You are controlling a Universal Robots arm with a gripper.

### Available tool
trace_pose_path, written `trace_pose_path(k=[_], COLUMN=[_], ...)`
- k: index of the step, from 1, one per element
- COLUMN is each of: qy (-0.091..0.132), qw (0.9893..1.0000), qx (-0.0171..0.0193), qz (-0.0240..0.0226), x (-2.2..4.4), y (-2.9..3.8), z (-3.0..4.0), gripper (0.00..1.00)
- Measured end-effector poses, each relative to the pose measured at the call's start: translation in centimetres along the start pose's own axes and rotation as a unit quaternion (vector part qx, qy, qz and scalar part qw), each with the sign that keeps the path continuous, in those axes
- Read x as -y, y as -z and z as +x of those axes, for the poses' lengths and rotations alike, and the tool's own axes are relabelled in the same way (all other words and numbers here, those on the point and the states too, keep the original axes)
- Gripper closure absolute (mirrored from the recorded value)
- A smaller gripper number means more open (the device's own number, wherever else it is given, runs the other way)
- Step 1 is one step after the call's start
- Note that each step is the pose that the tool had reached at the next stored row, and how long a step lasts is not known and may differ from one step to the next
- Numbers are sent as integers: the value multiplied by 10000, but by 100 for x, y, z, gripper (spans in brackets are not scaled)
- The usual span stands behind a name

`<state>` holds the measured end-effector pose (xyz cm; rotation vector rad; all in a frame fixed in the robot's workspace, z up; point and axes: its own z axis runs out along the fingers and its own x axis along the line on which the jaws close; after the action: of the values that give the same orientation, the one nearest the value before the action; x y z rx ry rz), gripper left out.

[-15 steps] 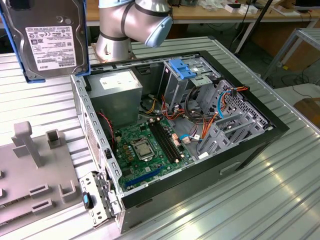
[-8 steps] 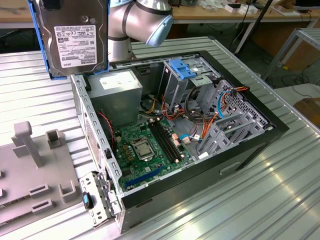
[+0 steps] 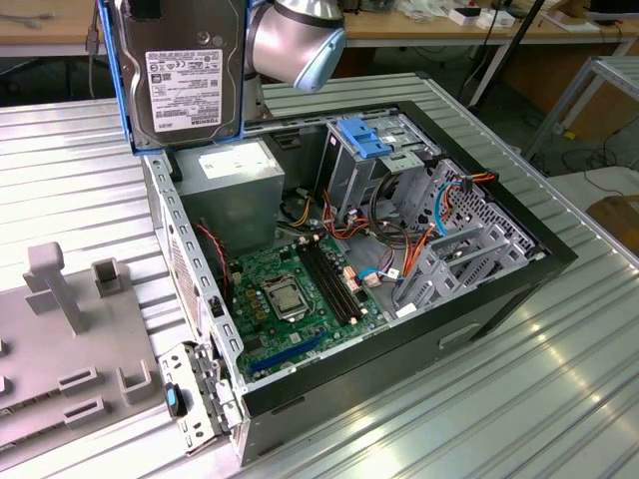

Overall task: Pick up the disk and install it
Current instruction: 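Pick up the disk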

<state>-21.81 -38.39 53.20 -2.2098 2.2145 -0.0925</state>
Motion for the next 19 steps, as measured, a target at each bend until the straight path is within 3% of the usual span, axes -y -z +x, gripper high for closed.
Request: trace_pose_path(k=[6, 8, 14, 19], qy=[-158, -166, -183, -201], qw=[9999, 9999, 9998, 9998], qx=[-8, -7, -8, -9], qz=[-6, -6, -6, -7], x=[15, 50, 340, 396], y=[-34, -40, -63, -78], z=[52, 56, 56, 116], gripper=[63, 63, 63, 63])
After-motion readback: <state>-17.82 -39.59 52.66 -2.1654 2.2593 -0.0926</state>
